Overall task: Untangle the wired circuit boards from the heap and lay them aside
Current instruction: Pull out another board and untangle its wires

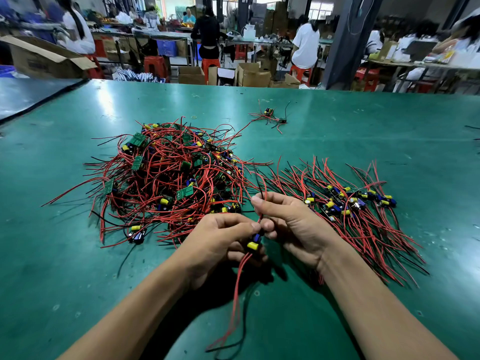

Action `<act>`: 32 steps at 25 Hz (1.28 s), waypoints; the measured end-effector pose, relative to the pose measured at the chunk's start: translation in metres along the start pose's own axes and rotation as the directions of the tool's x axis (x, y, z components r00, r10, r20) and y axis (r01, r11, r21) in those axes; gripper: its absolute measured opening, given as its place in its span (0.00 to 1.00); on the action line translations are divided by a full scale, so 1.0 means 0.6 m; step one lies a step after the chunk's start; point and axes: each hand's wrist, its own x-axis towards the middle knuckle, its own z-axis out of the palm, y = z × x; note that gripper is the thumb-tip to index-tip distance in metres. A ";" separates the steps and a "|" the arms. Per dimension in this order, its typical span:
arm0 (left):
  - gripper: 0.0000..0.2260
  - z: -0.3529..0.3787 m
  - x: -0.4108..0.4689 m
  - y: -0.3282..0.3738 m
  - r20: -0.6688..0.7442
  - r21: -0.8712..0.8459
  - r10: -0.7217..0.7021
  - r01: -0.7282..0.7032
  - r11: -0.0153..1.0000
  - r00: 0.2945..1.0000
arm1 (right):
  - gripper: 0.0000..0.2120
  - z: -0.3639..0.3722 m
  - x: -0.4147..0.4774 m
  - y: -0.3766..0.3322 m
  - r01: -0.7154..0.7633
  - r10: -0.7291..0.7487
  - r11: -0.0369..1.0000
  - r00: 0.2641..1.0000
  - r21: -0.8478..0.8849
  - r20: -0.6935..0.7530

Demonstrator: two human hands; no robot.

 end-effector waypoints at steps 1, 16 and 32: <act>0.08 -0.002 0.000 0.002 -0.007 -0.018 -0.001 0.001 1.000 1.000 | 0.07 -0.002 -0.001 -0.003 -0.002 0.002 1.000 1.000 0.029 0.015; 0.07 0.005 -0.002 -0.002 -0.018 -0.040 0.003 -0.004 0.999 1.000 | 0.12 -0.001 0.000 0.008 0.076 -0.086 0.983 0.995 -0.169 -0.050; 0.06 0.001 -0.002 0.004 -0.009 0.008 0.037 -0.037 0.999 0.999 | 0.15 -0.017 0.010 0.015 0.323 -0.454 0.720 0.889 -0.614 -0.064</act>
